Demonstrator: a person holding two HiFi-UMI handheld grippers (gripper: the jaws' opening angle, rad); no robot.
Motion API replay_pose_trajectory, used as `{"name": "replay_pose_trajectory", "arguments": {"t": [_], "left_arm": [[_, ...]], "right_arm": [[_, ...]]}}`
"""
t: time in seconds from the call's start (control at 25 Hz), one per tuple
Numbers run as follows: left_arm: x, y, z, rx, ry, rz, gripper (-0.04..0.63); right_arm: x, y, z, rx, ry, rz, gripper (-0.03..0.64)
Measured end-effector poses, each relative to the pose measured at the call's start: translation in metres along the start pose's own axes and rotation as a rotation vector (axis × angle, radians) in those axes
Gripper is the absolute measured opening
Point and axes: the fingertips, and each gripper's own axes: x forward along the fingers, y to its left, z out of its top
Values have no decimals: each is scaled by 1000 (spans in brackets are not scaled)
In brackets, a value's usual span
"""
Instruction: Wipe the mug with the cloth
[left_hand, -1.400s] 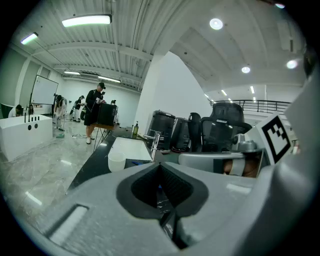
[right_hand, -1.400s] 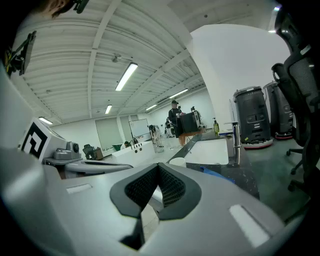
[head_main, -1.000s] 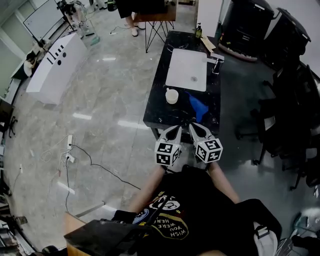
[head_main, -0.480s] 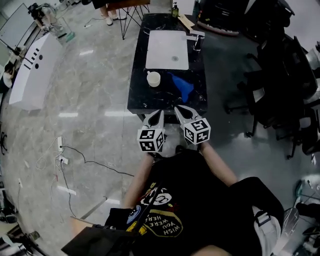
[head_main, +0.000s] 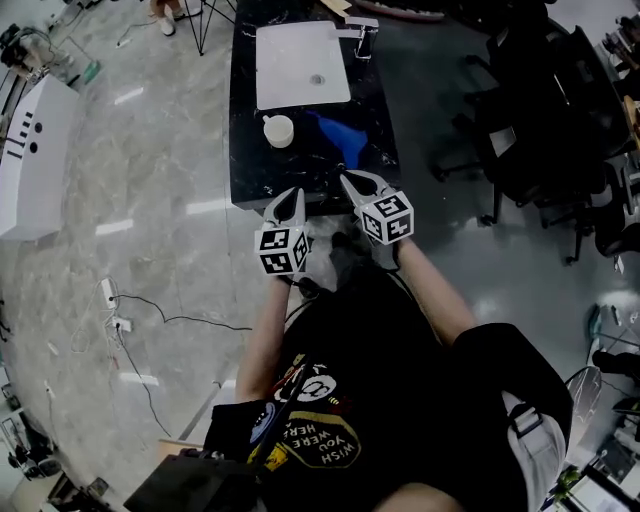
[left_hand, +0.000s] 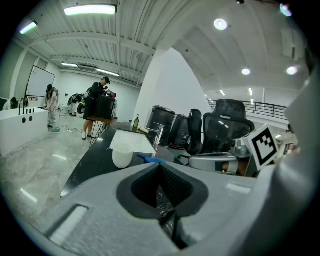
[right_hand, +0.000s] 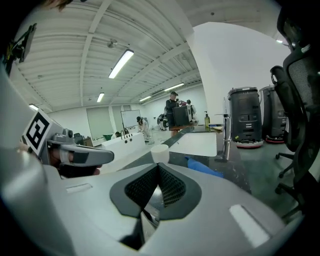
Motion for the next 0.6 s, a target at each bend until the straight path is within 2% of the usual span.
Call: {"name": "replay_pose_trajectory", "arguments": {"t": [0.16,0.28,0.4,0.48,0.6], "left_arm": [[32,23,0,-13,32,38,3],[55,38,3,-23,43,66,3],[76,57,8,-44,47,114,3],[87,72,9,-82,49,154,3],[96,91,11,-132,45,210,3]], "right_arm": [[40,-63,-17,-37,103,-75,4],[68,-107,-29,-40,172,-111,108],[95,-140,-42,-84,242,-134,199],[110,-154,-50,-111,271,-128,221],[124,-153,-55,-131,258,-69,221]]}}
